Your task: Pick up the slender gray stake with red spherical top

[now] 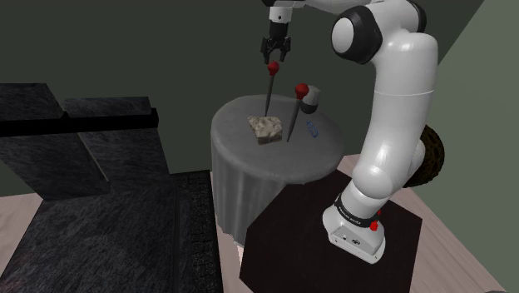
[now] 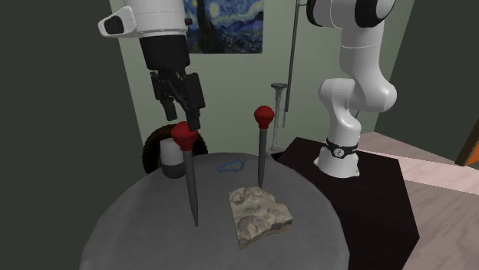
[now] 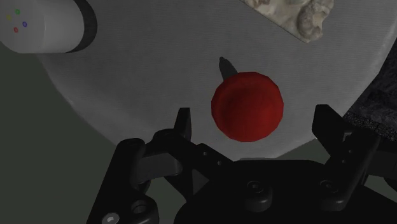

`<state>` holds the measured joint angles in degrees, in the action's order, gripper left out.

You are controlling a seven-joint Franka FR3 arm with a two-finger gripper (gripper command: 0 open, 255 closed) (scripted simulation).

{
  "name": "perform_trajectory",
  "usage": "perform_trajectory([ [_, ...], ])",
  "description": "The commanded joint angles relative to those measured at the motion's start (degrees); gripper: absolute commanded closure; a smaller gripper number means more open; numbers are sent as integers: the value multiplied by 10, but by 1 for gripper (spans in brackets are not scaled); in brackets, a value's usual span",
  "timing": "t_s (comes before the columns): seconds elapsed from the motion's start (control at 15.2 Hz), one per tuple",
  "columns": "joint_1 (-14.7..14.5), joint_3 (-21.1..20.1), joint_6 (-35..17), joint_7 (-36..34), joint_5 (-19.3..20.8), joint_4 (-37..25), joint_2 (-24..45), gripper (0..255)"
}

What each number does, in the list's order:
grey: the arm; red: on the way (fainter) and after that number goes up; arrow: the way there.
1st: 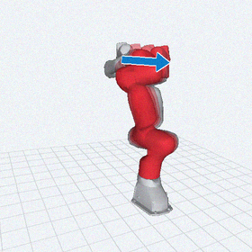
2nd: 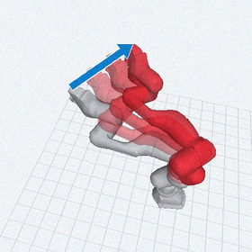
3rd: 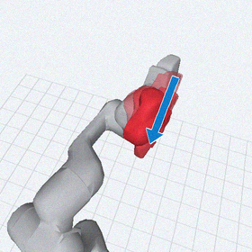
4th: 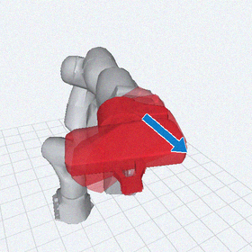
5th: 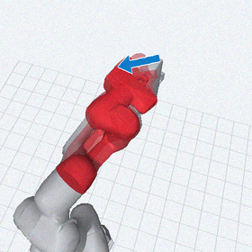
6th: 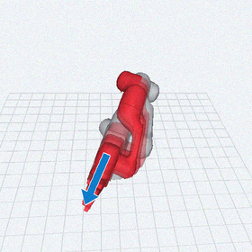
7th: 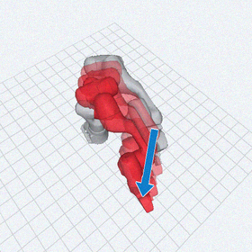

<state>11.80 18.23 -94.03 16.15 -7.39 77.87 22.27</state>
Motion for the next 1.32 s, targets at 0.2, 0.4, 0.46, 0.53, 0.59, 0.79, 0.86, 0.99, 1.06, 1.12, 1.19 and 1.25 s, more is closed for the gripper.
perform_trajectory([
  [0.2, -2, 0, -21, 0, 0, 22, -1, 255],
  [0.4, -2, 0, -21, 1, 0, 21, -1, 255],
  [0.46, -2, 0, -21, 0, 0, 21, -1, 255],
  [0.53, -2, 0, -21, 0, 0, 21, -1, 255],
  [0.59, -2, 0, -21, 0, 0, 21, -1, 255],
  [0.79, -2, 0, -20, 0, 0, 21, -1, 255],
  [0.86, -1, 0, -13, 0, 0, 13, -1, 255],
  [0.99, 0, 0, 3, 0, 0, -4, 0, 255],
  [1.06, 1, 0, 11, -1, 0, -12, 1, 255],
  [1.12, 2, 0, 20, -1, 0, -22, 2, 255],
  [1.19, 3, 0, 28, -1, -1, -31, 3, 255],
  [1.25, 3, 1, 36, -1, -1, -41, 4, 255],
])
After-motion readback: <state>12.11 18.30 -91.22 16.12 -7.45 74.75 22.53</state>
